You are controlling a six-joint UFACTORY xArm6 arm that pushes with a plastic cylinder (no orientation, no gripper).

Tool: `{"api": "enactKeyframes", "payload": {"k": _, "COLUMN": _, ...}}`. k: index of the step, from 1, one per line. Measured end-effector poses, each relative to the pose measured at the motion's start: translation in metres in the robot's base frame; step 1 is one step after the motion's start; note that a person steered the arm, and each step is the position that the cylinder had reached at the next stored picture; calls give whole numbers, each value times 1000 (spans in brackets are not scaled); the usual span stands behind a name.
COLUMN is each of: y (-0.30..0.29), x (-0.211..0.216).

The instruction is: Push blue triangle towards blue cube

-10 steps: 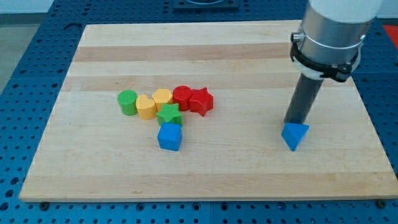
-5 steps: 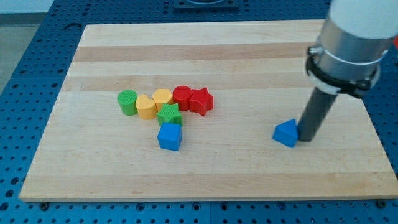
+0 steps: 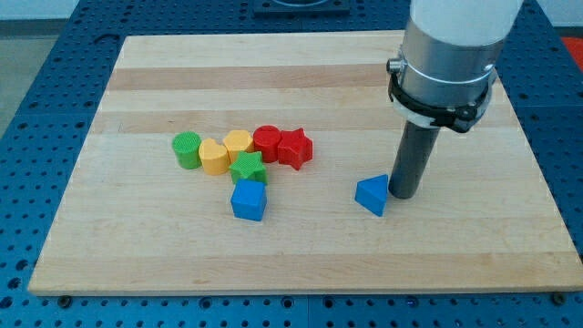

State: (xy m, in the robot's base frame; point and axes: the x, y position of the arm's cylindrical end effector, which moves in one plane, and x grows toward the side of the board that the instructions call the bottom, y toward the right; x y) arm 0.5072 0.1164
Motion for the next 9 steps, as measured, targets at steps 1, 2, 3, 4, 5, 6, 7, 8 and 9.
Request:
{"api": "enactKeyframes", "payload": {"k": 1, "y": -5, "x": 0}}
{"api": "enactKeyframes", "payload": {"k": 2, "y": -11, "x": 0}}
{"api": "enactKeyframes", "payload": {"k": 3, "y": -24, "x": 0}}
{"api": "enactKeyframes", "payload": {"k": 4, "y": -29, "x": 0}}
{"api": "enactKeyframes", "payload": {"k": 5, "y": -29, "x": -9}}
{"api": "enactKeyframes", "payload": {"k": 6, "y": -37, "x": -14}}
{"api": "enactKeyframes", "payload": {"k": 7, "y": -60, "x": -12}}
{"api": "enactKeyframes", "payload": {"k": 8, "y": -74, "x": 1}}
{"api": "enactKeyframes", "payload": {"k": 9, "y": -72, "x": 6}}
